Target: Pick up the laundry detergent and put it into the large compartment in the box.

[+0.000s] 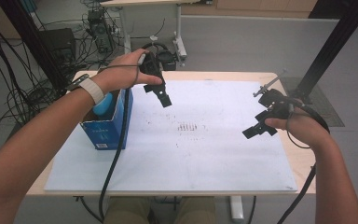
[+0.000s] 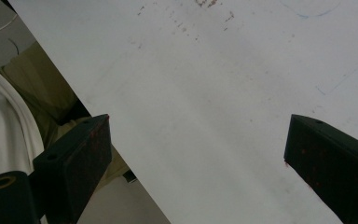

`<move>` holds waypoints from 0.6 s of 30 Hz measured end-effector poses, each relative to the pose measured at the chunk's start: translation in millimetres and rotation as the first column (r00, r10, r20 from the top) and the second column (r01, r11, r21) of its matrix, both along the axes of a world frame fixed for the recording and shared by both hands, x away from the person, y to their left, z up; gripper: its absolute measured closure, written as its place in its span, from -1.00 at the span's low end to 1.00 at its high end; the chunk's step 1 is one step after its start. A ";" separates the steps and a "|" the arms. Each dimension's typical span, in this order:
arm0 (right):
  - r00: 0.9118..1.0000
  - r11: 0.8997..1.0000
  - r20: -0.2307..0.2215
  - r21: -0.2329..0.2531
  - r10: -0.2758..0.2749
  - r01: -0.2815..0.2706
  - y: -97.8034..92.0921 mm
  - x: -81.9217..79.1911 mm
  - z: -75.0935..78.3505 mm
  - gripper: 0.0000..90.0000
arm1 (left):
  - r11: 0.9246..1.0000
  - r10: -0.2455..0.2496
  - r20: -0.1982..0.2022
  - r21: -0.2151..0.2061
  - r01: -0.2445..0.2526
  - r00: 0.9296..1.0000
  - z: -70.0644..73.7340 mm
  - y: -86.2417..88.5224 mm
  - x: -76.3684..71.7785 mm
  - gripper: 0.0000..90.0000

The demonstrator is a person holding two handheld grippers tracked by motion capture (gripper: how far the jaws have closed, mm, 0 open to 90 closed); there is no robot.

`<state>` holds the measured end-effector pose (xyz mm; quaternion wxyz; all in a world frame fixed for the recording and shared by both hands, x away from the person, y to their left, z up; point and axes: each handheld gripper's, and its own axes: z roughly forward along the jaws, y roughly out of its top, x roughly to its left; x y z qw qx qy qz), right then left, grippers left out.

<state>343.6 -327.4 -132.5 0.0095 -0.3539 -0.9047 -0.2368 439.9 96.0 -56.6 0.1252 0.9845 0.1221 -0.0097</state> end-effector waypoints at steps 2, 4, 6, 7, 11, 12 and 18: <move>1.000 1.000 -0.002 0.001 -0.002 0.002 -0.7 0.5 -0.9 -0.83 | 1.000 -0.007 0.004 0.005 0.007 1.000 -2.5 -2.2 -1.4 -0.79; 1.000 1.000 -0.004 0.002 -0.007 0.007 -1.2 0.7 -1.5 -0.83 | 1.000 -0.011 0.003 0.003 0.011 1.000 -4.0 -3.3 -2.1 -0.79; 1.000 1.000 -0.004 0.003 -0.006 0.006 -1.5 0.5 -1.6 -0.83 | 1.000 -0.017 -0.001 0.008 0.017 1.000 -5.5 -5.3 -2.1 -0.79; 1.000 1.000 -0.003 0.004 -0.006 0.006 -1.8 0.3 -1.7 -0.83 | 1.000 -0.019 -0.003 0.008 0.019 1.000 -6.3 -6.1 -2.2 -0.79; 1.000 1.000 -0.001 0.004 -0.010 0.010 -2.7 -1.0 -1.6 -0.84 | 1.000 -0.026 -0.007 0.005 0.026 1.000 -8.2 -7.3 -2.5 -0.79; 1.000 1.000 0.001 0.004 -0.009 0.009 -3.0 -1.3 -1.6 -0.84 | 1.000 -0.025 -0.007 0.007 0.025 1.000 -8.6 -7.5 -2.7 -0.79; 1.000 1.000 0.003 0.004 -0.014 0.014 -3.7 -1.7 -2.1 -0.84 | 1.000 -0.023 -0.005 0.007 0.023 1.000 -10.5 -6.1 -3.4 -0.78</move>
